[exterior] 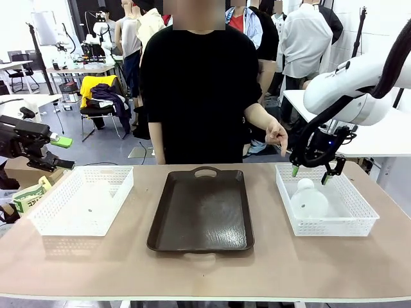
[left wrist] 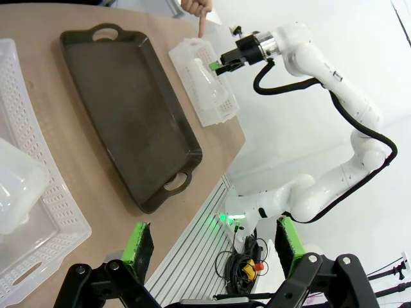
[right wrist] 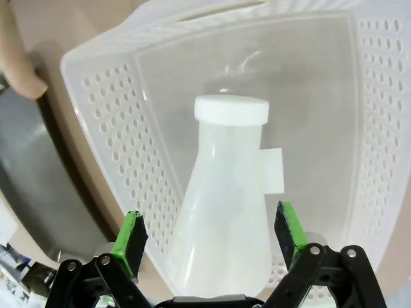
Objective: Prepare the laboratory tools.
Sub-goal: Pick up the Big flask that the person points to.
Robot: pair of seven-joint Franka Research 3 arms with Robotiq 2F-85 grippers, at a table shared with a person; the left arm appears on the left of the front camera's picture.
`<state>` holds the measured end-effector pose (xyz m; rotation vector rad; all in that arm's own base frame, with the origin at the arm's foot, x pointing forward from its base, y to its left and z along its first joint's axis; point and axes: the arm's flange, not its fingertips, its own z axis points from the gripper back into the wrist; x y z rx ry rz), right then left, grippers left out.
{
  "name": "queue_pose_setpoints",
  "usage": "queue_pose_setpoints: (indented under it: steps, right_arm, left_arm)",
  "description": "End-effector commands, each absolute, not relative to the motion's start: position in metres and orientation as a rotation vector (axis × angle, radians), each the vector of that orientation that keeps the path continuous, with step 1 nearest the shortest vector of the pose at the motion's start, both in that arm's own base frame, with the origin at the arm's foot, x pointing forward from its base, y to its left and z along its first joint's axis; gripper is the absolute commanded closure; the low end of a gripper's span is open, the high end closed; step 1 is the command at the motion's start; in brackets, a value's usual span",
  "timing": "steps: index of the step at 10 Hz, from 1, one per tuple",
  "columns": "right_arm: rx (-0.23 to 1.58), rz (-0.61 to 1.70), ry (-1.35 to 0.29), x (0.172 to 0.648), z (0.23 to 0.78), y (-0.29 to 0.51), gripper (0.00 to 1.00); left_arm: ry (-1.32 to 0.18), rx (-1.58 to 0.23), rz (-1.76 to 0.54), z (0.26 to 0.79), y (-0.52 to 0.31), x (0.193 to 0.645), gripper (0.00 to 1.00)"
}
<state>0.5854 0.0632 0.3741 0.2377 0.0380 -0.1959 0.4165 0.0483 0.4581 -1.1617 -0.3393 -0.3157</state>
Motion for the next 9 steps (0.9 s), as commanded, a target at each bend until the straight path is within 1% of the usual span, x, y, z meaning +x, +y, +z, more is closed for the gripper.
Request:
queue_pose_setpoints:
  steps: [1,5,6,9]
  right_arm:
    - [0.253,-0.186,0.044,0.583,0.378,0.065,0.0]
    - [0.241,-0.195,0.038,0.585,0.376,0.063,0.0]
    - [0.116,-0.277,-0.006,0.58,0.382,0.065,0.0]
    - [-0.013,-0.34,-0.008,0.588,0.383,0.084,0.0]
  left_arm:
    - [-0.338,-1.176,-0.312,0.461,0.05,0.417,0.0]
    - [-0.338,-1.176,-0.312,0.461,0.05,0.417,0.0]
    - [-0.338,-1.176,-0.312,0.461,0.05,0.417,0.0]
    - [-0.338,-1.176,-0.312,0.461,0.05,0.417,0.0]
